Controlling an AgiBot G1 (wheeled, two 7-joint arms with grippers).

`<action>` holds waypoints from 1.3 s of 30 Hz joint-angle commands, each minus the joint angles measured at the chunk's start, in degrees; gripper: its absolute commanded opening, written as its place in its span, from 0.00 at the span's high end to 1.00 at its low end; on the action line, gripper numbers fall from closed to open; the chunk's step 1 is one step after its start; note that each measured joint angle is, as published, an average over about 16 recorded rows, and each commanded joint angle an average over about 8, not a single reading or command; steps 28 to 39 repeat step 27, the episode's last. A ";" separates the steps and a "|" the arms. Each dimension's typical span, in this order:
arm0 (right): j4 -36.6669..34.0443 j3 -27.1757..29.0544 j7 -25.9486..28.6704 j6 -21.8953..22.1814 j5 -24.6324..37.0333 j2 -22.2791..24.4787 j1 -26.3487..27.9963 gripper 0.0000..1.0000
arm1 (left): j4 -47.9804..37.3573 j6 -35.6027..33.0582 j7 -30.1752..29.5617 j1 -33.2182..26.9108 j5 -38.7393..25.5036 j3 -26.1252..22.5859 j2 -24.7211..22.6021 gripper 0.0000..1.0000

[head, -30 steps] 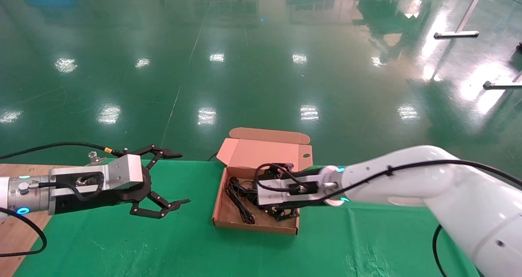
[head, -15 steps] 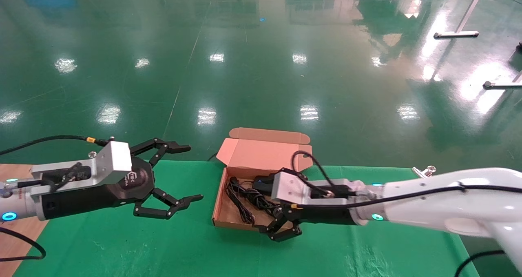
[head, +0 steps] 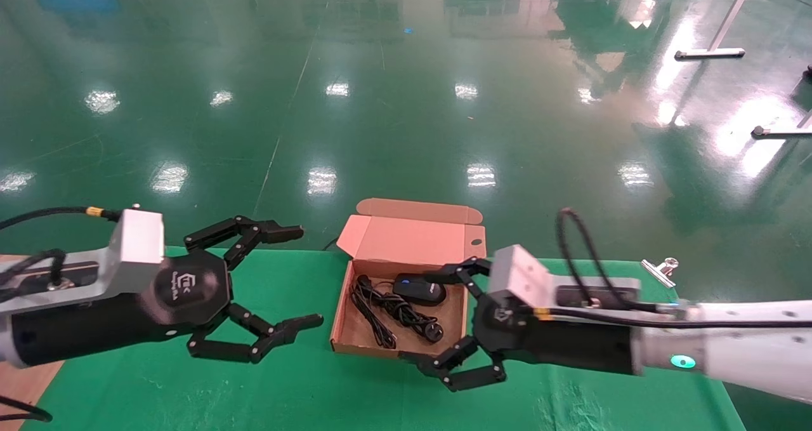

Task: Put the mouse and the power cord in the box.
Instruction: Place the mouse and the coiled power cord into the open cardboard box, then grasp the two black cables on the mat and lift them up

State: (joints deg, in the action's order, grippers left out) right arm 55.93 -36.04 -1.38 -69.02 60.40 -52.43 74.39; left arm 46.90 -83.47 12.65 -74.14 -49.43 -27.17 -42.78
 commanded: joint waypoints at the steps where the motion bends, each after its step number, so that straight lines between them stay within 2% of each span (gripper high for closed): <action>1: 1.48 1.68 1.02 -1.40 -1.55 1.46 -1.08 0.00 | 2.40 -0.20 -2.11 1.13 0.68 1.00 0.70 0.00; 22: 16.58 18.79 11.39 -15.66 -17.40 16.34 -12.05 0.00 | 26.08 -2.18 -22.76 12.27 7.38 10.87 7.56 0.00; 27: 18.44 20.90 12.48 -17.40 -19.34 18.15 -13.37 0.00 | 27.76 -2.31 -23.77 12.95 7.77 11.44 7.95 0.00; 39: 18.44 20.90 12.48 -17.40 -19.34 18.15 -13.37 0.00 | 27.76 -2.31 -23.77 12.95 7.77 11.44 7.95 0.00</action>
